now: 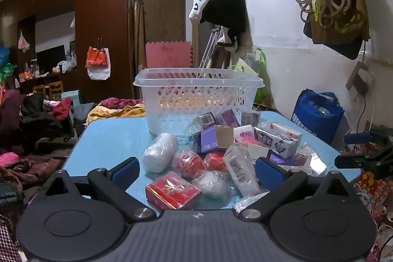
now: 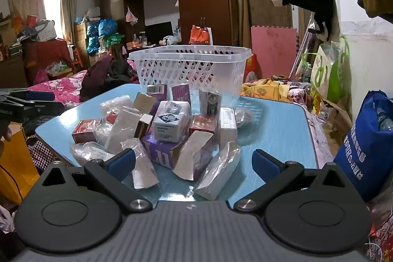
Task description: Organize objects
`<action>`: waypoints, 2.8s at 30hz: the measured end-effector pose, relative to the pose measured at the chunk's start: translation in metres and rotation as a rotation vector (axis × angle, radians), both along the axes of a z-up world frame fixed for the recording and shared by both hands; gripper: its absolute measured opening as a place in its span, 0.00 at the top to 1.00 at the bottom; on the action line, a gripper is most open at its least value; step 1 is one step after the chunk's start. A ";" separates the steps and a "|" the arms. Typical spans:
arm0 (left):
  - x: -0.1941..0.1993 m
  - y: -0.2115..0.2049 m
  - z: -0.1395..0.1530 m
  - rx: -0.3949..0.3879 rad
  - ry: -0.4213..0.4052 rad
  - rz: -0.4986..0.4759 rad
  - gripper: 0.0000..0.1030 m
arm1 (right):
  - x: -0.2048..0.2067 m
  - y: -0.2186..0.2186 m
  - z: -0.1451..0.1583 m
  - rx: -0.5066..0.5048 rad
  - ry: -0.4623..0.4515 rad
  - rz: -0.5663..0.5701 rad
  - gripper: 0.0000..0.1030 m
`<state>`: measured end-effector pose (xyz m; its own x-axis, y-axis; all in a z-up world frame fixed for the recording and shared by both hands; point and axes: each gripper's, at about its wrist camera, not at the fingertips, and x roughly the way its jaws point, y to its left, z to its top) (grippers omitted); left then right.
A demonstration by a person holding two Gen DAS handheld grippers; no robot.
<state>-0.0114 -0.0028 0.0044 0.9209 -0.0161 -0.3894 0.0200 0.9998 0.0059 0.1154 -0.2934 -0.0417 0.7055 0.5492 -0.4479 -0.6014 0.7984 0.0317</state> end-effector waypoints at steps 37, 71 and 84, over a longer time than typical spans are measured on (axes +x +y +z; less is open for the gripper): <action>0.017 0.028 -0.029 -0.004 0.041 0.033 0.01 | 0.023 -0.005 -0.035 -0.045 0.048 -0.006 0.06; 0.051 0.035 -0.080 0.049 0.000 -0.008 0.02 | 0.035 -0.009 -0.051 0.011 0.025 -0.056 0.50; 0.038 0.048 -0.052 -0.006 -0.078 -0.003 0.29 | 0.031 -0.026 -0.027 0.071 -0.022 -0.090 0.64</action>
